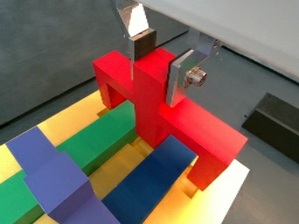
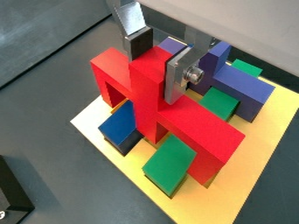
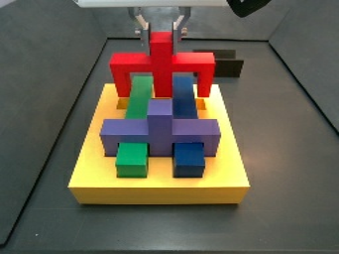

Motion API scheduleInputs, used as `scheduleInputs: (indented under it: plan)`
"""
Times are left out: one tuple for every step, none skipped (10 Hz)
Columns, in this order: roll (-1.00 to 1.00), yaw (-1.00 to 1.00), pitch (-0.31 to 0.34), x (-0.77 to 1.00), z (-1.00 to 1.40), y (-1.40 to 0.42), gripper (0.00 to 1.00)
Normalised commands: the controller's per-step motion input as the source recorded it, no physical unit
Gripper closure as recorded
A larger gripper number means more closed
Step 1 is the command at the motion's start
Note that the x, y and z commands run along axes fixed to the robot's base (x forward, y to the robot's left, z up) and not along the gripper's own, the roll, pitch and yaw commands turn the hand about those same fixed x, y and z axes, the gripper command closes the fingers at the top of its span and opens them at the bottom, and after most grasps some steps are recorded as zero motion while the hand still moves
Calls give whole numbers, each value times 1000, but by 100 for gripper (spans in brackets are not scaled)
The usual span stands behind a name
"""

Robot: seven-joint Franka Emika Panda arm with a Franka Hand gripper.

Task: Pick up the red object. Move up. Move to above the board. Insert the red object.
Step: Insert the red object.

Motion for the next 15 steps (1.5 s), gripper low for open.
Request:
scheduleInputs:
  plan:
    - [76,-11,0,0,-117,0,100]
    - [67,-46,0,-109,-97,0,100]
    - [90,0,0,-149,-140,-11,100]
    - [53,0,0,0,-177,-66,100]
    - [44,14,-3,0,-191,-266,100]
    - [-103,49,-34,0,-257,-154,100]
    - [-201,37,-26,77,-194,0,100]
    - [-179,0,0,154,-140,214,100]
    - [-201,0,0,60,-91,380,100]
    - [-173,0,0,9,-14,383,100]
    - [-144,23,-7,0,-106,46,100]
    - [-200,0,0,17,-129,-83,100]
    - [-230,0,0,14,-40,-214,100]
    - [-313,-26,-11,0,-80,-66,100]
    - [-284,-23,-16,0,-74,-6,100]
